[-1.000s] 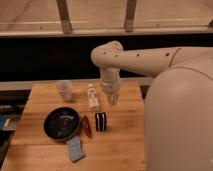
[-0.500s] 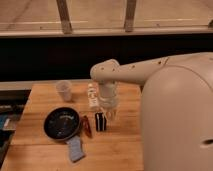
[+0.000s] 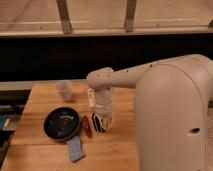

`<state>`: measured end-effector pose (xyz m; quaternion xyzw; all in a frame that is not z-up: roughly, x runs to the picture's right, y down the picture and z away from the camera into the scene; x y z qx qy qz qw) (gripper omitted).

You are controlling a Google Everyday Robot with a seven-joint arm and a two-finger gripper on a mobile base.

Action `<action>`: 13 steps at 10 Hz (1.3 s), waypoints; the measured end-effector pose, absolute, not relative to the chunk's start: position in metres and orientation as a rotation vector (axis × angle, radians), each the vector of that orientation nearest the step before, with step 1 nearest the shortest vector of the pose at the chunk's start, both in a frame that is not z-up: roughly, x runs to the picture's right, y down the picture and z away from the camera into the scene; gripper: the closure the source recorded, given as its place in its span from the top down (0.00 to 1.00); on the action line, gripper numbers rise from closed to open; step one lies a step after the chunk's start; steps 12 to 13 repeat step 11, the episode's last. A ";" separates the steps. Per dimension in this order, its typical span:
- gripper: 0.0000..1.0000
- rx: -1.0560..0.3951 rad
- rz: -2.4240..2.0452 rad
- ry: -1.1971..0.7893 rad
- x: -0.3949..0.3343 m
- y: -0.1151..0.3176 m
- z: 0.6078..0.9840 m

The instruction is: Knock the eraser over

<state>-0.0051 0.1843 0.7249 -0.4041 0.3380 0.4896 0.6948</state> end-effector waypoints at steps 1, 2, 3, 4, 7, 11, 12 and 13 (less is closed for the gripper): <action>0.00 -0.898 1.076 0.734 -0.017 0.177 0.729; 0.00 -0.888 1.057 0.713 -0.031 0.167 0.736; 0.00 -0.878 1.039 0.685 -0.048 0.155 0.745; 0.00 -0.868 1.028 0.660 -0.058 0.141 0.755; 0.00 -0.768 1.041 0.596 -0.060 0.082 0.780; 0.00 -0.588 1.156 0.527 -0.008 0.015 0.745; 0.00 -0.588 1.156 0.527 -0.008 0.015 0.745; 0.00 -0.588 1.156 0.527 -0.008 0.015 0.745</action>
